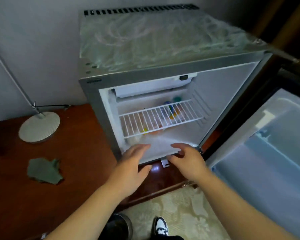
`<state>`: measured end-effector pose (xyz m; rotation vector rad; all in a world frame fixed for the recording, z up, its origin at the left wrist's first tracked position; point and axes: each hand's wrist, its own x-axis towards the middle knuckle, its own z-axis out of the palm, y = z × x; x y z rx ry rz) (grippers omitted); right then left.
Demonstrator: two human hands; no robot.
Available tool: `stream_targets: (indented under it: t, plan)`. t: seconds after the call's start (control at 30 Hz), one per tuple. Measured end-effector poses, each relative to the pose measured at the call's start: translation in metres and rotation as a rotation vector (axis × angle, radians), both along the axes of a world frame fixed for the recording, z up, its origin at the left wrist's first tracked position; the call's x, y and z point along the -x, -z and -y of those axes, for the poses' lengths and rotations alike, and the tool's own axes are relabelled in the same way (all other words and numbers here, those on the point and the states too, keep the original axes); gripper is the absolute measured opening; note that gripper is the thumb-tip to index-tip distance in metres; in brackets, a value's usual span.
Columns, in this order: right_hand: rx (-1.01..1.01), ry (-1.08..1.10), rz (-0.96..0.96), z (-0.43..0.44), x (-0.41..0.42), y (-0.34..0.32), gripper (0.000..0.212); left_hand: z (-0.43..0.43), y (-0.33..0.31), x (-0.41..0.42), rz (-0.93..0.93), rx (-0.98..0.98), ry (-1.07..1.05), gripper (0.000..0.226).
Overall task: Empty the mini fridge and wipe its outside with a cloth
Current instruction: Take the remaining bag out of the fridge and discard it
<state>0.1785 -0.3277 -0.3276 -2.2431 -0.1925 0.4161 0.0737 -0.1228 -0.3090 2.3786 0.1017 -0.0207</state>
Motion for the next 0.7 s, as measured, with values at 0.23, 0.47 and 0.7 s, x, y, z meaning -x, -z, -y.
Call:
stream_targets:
  t: [0.23,0.47,0.7]
  plan:
    - [-0.087,-0.024,-0.135,-0.005,-0.048,0.019,0.060,0.011,-0.007,-0.055,0.102,-0.194,-0.078,0.058]
    - [-0.235,0.085,-0.299,-0.014,-0.063,0.037,0.059,0.023,0.009,-0.055,0.141,-0.202,-0.081,0.039]
    - [-0.344,0.112,-0.297,-0.008,-0.071,0.040,0.048,0.024,0.035,-0.059,-0.034,-0.181,-0.115,0.052]
